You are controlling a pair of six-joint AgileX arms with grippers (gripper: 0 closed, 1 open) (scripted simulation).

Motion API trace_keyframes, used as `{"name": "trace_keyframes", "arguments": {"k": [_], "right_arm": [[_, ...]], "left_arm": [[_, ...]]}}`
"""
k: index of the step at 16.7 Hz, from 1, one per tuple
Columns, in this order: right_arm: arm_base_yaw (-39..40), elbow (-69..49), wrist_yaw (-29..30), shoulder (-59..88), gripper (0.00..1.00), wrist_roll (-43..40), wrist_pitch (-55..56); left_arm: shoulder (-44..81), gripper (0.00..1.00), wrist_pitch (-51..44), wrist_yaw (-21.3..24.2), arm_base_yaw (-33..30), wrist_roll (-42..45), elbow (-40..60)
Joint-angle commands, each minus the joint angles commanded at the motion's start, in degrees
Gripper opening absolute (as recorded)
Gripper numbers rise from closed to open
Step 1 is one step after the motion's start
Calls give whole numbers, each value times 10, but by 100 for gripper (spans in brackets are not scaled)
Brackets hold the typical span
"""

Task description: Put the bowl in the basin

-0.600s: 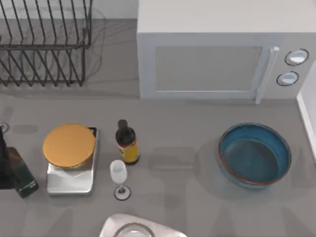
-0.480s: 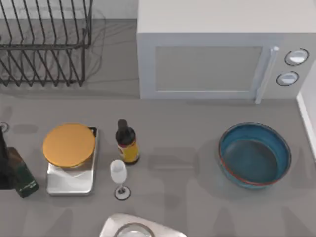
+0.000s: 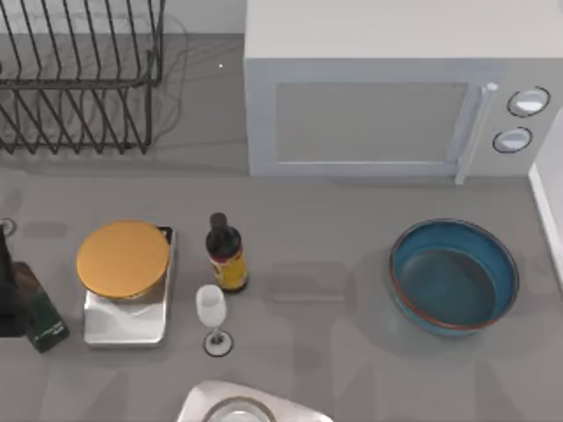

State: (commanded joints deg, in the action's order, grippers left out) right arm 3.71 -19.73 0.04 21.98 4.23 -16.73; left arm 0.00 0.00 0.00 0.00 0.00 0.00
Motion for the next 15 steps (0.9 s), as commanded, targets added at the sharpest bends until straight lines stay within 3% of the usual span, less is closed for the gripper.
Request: {"name": "trace_keyframes", "arguments": {"k": [8, 15], "right_arm": [[66, -340, 3, 467, 100, 68, -302], [109, -561, 1, 742, 100, 113, -491]], "left_arm": [[0, 100, 0, 0, 0, 0, 0], [0, 100, 0, 0, 0, 0, 0]]}}
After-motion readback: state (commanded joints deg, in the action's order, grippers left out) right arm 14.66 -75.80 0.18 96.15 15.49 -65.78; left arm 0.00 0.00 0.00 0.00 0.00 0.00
